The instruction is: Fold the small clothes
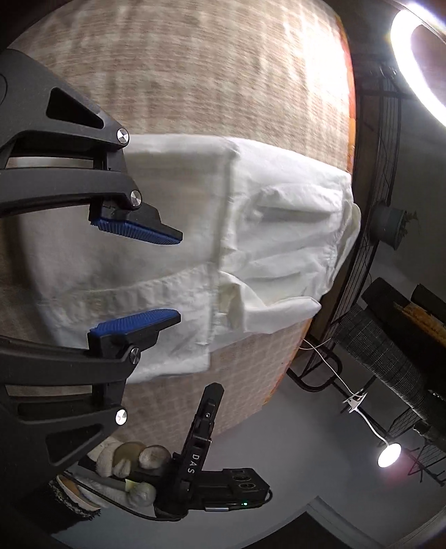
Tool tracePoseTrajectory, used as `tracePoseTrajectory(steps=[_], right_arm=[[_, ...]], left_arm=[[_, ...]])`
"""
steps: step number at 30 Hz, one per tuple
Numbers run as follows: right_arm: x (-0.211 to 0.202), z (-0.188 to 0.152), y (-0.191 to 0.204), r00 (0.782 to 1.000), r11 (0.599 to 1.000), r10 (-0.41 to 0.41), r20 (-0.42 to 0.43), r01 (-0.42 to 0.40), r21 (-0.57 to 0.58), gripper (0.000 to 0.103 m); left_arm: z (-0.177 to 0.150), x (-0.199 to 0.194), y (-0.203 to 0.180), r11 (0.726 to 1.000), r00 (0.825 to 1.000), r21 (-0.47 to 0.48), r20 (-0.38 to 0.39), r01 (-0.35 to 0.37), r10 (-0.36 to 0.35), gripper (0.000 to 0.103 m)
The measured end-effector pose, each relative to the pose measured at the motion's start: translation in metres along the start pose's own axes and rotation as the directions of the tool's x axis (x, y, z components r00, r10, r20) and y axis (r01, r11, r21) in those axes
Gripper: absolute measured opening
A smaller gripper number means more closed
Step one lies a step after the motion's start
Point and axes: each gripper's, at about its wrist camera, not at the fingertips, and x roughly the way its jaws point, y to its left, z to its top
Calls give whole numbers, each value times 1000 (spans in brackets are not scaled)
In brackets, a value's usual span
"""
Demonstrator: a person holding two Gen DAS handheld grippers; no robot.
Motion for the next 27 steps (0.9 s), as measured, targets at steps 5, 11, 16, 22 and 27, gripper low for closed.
tracePoseTrajectory(steps=[5, 11, 16, 22, 27], right_arm=[[18, 17, -35, 1000, 999, -4, 15, 4, 51, 46], [60, 26, -60, 998, 994, 67, 17, -68, 88, 47], [69, 33, -69, 991, 984, 124, 53, -130, 124, 46], [80, 43, -74, 986, 978, 159, 58, -166, 129, 27], [92, 47, -69, 986, 979, 161, 38, -164, 118, 0]], left_arm=[[68, 40, -23, 999, 1000, 29, -8, 29, -29, 40], [147, 115, -52, 996, 996, 39, -45, 75, -73, 53], [177, 179, -48, 999, 994, 7, -95, 51, -50, 53], [180, 204, -53, 990, 985, 50, -115, 135, -129, 9], [177, 206, -60, 990, 995, 129, -81, 65, -55, 0]])
